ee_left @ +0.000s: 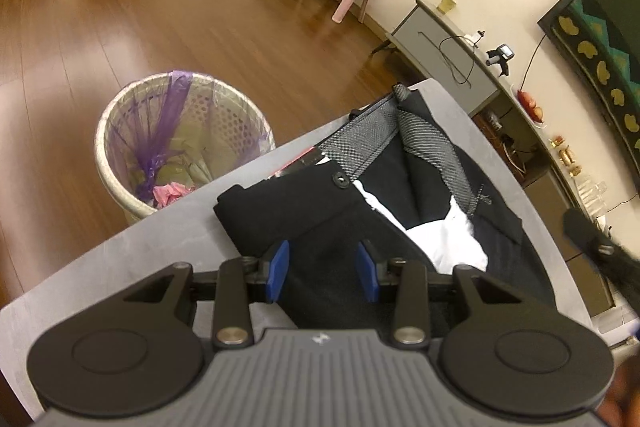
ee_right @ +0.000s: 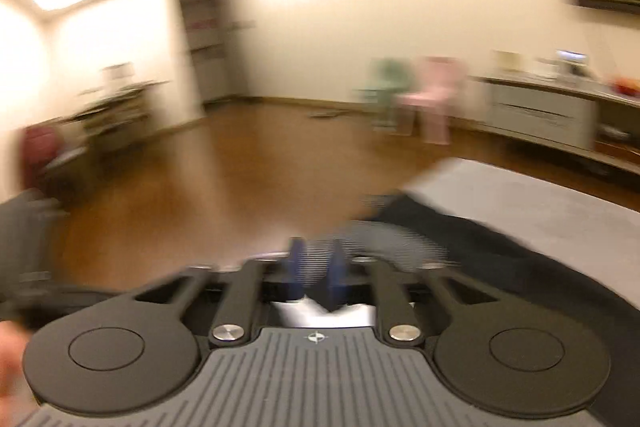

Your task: Fold clothes

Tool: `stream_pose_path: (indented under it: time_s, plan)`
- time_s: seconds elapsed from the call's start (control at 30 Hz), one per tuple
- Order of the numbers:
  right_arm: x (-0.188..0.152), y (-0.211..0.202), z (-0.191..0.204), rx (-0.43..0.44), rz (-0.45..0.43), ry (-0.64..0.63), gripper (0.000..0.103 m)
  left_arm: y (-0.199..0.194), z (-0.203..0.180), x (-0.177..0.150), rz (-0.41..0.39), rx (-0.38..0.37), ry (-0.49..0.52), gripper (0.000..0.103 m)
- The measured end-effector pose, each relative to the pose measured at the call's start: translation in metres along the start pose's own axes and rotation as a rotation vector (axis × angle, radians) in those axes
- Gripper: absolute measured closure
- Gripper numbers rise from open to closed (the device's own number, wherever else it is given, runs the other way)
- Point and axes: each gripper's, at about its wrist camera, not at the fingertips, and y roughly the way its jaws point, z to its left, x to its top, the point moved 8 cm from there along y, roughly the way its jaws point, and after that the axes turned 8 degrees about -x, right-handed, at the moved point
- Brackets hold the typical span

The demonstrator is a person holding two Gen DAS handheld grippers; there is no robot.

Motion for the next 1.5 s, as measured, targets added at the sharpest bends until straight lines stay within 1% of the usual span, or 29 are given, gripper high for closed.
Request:
stream_pose_path:
  time_s: [0.03, 0.07, 0.1, 0.17, 0.2, 0.23, 0.27, 0.3, 0.33, 0.37, 0.43, 0.57, 0.63, 0.7, 0.73, 0.77, 0.8, 1.0, 1.07, 1.1, 1.13, 1.17, 1.2, 1.27, 1.33, 1.4, 1.43, 1.47, 1.5]
  plan:
    - [-0.001, 0.007, -0.025, -0.084, 0.009, 0.051, 0.020, -0.001, -0.003, 0.000, -0.004, 0.000, 0.012, 0.062]
    - [-0.004, 0.014, -0.051, -0.152, 0.026, 0.106, 0.020, -0.001, -0.006, -0.001, -0.003, -0.001, 0.021, 0.062]
    - [-0.009, 0.022, -0.073, -0.186, 0.058, 0.152, 0.020, 0.000, -0.008, -0.001, 0.000, -0.001, 0.028, 0.062]
    - [-0.021, 0.038, -0.099, -0.205, 0.128, 0.183, 0.020, 0.005, -0.011, -0.004, 0.015, 0.005, 0.032, 0.062]
    - [-0.027, 0.046, -0.103, -0.190, 0.162, 0.169, 0.021, 0.007, -0.011, -0.004, 0.021, 0.009, 0.033, 0.062]
    - [-0.032, 0.053, -0.103, -0.168, 0.191, 0.150, 0.030, 0.008, -0.011, -0.005, 0.023, 0.011, 0.033, 0.062]
    - [-0.036, 0.058, -0.098, -0.136, 0.215, 0.122, 0.062, 0.009, -0.011, -0.005, 0.024, 0.012, 0.033, 0.062]
    - [-0.038, 0.062, -0.091, -0.110, 0.224, 0.097, 0.078, 0.009, -0.011, -0.004, 0.021, 0.012, 0.033, 0.062]
    - [-0.036, 0.064, -0.082, -0.091, 0.212, 0.077, 0.087, 0.008, -0.011, -0.004, 0.017, 0.012, 0.034, 0.062]
    - [-0.034, 0.065, -0.073, -0.069, 0.197, 0.057, 0.093, 0.006, -0.010, -0.003, 0.009, 0.011, 0.031, 0.062]
    - [-0.028, 0.059, -0.051, -0.013, 0.154, 0.023, 0.098, 0.003, -0.009, -0.001, -0.006, 0.010, 0.023, 0.062]
    - [-0.014, 0.033, 0.004, 0.127, 0.067, -0.040, 0.100, -0.004, -0.009, 0.006, -0.051, -0.008, 0.001, 0.061]
    - [-0.015, 0.010, 0.038, 0.257, 0.041, -0.072, 0.099, -0.004, -0.010, 0.007, -0.057, -0.021, -0.004, 0.060]
    - [-0.020, -0.013, 0.057, 0.364, 0.033, -0.116, 0.093, -0.004, -0.013, 0.007, -0.056, -0.050, -0.012, 0.059]
    - [-0.023, -0.016, 0.056, 0.377, 0.045, -0.122, 0.072, -0.003, -0.017, 0.006, -0.051, -0.075, -0.012, 0.057]
    - [-0.025, -0.016, 0.047, 0.346, 0.050, -0.111, 0.044, -0.002, -0.021, 0.004, -0.045, -0.103, -0.013, 0.056]
    - [-0.027, -0.017, 0.038, 0.315, 0.055, -0.099, 0.037, -0.001, -0.025, 0.003, -0.037, -0.131, -0.012, 0.054]
    - [-0.046, 0.003, -0.027, 0.115, 0.135, -0.052, 0.034, 0.006, -0.057, -0.001, -0.043, -0.196, 0.059, 0.046]
    - [-0.053, 0.011, -0.045, 0.050, 0.164, -0.050, 0.034, 0.011, -0.067, -0.001, -0.048, -0.207, 0.074, 0.045]
    - [-0.056, 0.019, -0.047, 0.024, 0.180, -0.076, 0.035, 0.013, -0.070, -0.001, -0.049, -0.212, 0.082, 0.044]
    - [-0.059, 0.026, -0.048, 0.003, 0.196, -0.094, 0.045, 0.015, -0.073, -0.001, -0.049, -0.214, 0.087, 0.044]
    - [-0.059, 0.030, -0.044, 0.000, 0.201, -0.105, 0.074, 0.017, -0.074, -0.002, -0.051, -0.213, 0.089, 0.044]
    - [-0.057, 0.033, -0.031, 0.006, 0.185, -0.124, 0.082, 0.016, -0.076, -0.002, -0.053, -0.214, 0.092, 0.044]
    - [-0.052, 0.022, -0.002, 0.051, 0.102, -0.205, 0.083, 0.013, -0.078, -0.001, -0.063, -0.226, 0.105, 0.044]
    - [-0.054, -0.001, 0.039, 0.157, 0.016, -0.341, 0.083, 0.010, -0.075, 0.001, -0.075, -0.219, 0.108, 0.038]
    - [-0.067, -0.018, 0.076, 0.257, -0.021, -0.503, 0.083, 0.007, -0.071, 0.003, -0.085, -0.208, 0.109, 0.036]
    - [-0.075, -0.021, 0.084, 0.277, -0.010, -0.547, 0.083, 0.006, -0.069, 0.004, -0.091, -0.203, 0.110, 0.036]
    - [-0.077, -0.018, 0.083, 0.264, -0.004, -0.543, 0.081, 0.006, -0.064, 0.004, -0.083, -0.192, 0.091, 0.036]
    - [-0.071, -0.014, 0.072, 0.224, -0.015, -0.492, 0.076, 0.007, -0.060, 0.004, -0.074, -0.181, 0.068, 0.036]
